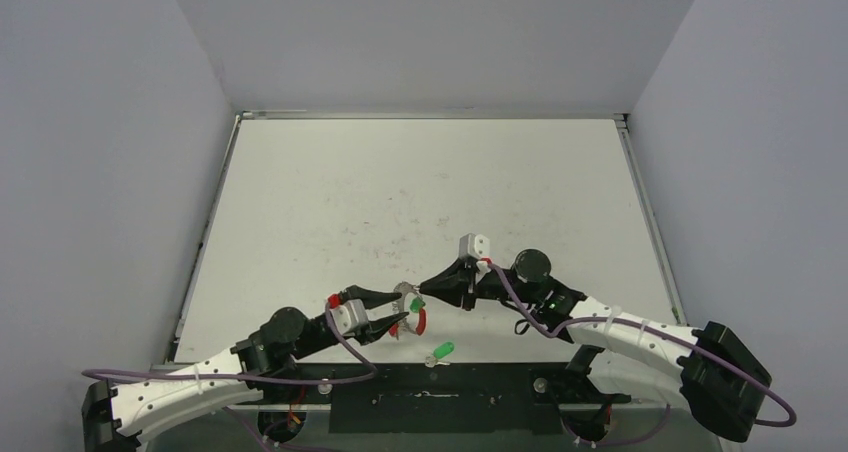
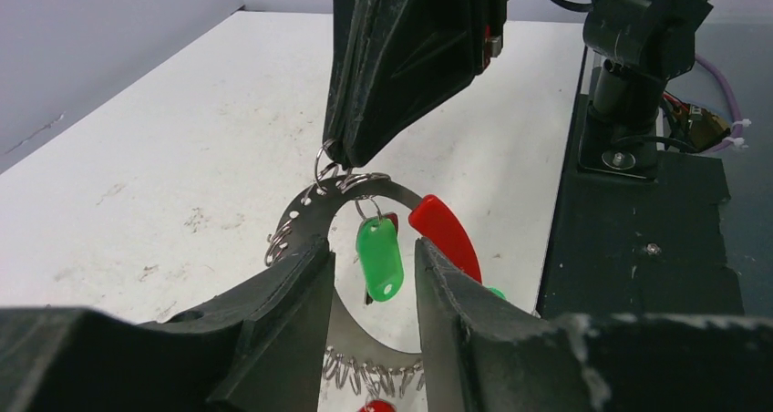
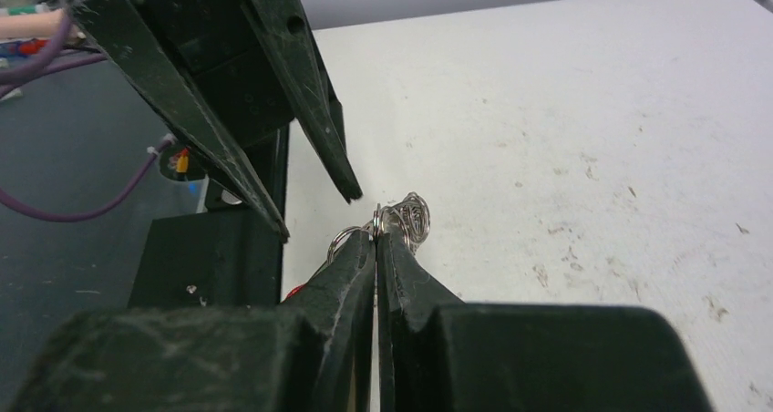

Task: Put the keys on the keyring

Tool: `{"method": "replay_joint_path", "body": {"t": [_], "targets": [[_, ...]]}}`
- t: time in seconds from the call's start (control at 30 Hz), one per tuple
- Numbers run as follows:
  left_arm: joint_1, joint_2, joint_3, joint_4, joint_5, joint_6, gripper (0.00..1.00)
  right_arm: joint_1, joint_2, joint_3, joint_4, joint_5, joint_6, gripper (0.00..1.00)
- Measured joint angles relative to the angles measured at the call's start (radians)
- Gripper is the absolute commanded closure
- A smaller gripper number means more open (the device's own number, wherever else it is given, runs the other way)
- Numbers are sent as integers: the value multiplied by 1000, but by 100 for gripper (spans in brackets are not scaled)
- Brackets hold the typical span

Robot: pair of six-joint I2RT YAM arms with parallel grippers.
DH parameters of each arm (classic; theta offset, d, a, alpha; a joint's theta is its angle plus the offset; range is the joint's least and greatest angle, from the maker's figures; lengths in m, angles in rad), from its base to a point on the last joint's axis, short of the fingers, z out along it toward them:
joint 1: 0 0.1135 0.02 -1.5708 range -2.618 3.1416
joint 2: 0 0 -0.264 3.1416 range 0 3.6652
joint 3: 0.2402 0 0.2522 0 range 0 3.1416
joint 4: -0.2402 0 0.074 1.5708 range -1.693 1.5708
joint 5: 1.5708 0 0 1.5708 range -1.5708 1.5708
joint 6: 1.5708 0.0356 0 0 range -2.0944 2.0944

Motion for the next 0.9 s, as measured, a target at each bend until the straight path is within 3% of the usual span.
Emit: {"method": "replay_joint_path", "body": {"t": [0.2, 0.4, 0.7, 0.9], "targets": [[0, -34, 50, -120, -68, -35, 58, -1, -27, 8, -170, 121, -39, 100], [0, 48, 55, -137, -114, -71, 57, -17, 8, -99, -119, 211, -5, 100], [0, 291, 70, -99, -124, -84, 60, -19, 86, -111, -135, 159, -100, 100], [0, 351, 81, -36, -110, -82, 64, -19, 86, -91, -127, 40, -149, 100]]}}
